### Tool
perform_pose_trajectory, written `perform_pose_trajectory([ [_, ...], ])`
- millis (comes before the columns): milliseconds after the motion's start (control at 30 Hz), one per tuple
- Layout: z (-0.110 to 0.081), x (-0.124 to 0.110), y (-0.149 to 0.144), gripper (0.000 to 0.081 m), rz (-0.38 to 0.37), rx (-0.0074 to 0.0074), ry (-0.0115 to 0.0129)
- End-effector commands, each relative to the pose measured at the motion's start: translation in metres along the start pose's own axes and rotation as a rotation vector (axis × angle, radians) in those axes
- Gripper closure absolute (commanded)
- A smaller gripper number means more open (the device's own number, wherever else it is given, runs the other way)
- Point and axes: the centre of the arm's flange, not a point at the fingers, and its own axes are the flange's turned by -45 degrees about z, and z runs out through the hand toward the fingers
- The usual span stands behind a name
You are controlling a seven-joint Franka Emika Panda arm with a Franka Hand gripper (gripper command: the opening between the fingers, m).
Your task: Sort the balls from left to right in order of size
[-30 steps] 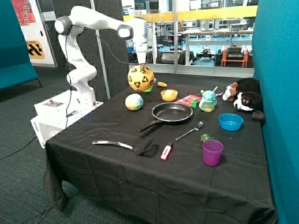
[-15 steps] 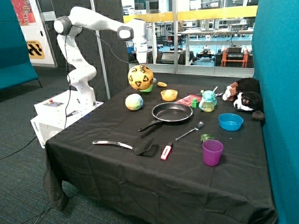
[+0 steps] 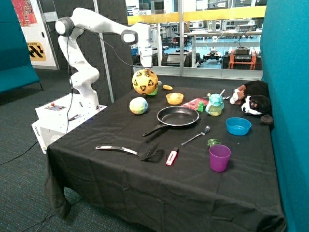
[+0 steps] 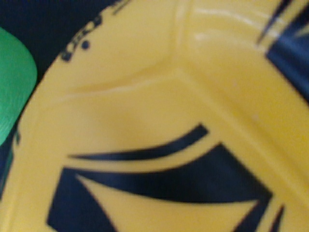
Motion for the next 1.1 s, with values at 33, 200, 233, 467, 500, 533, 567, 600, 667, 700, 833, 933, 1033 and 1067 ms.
perform_pose_trajectory([
  [33, 0.012, 0.0, -0.007, 0.0808, -0.017, 0.0011, -0.0002],
  [200, 0.018, 0.001, -0.008, 0.0808, -0.02, 0.0011, -0.0002],
  [233, 0.019, 0.001, -0.008, 0.0808, -0.023, 0.0011, -0.0002],
  [467, 0.025, 0.002, -0.01, 0.0808, -0.027, 0.0011, -0.0002],
  [500, 0.027, 0.002, -0.01, 0.0808, -0.029, 0.0011, -0.0002],
  [533, 0.028, 0.002, -0.011, 0.0808, -0.031, 0.0011, -0.0002],
  [567, 0.03, 0.002, -0.011, 0.0808, -0.034, 0.0011, -0.0002],
  [600, 0.032, 0.002, -0.012, 0.0808, -0.033, 0.0011, -0.0002],
  [667, 0.036, 0.003, -0.013, 0.0808, -0.039, 0.0011, -0.0001],
  [700, 0.038, 0.003, -0.013, 0.0808, -0.032, 0.0011, -0.0002],
  [833, 0.041, 0.004, -0.013, 0.0808, -0.035, 0.0011, -0.0001],
  [933, 0.045, 0.005, -0.012, 0.0808, -0.035, 0.0011, -0.0001],
  [1033, 0.048, 0.006, -0.009, 0.0808, -0.023, 0.0011, -0.0002],
  [1067, 0.049, 0.007, -0.008, 0.0808, -0.022, 0.0011, -0.0002],
])
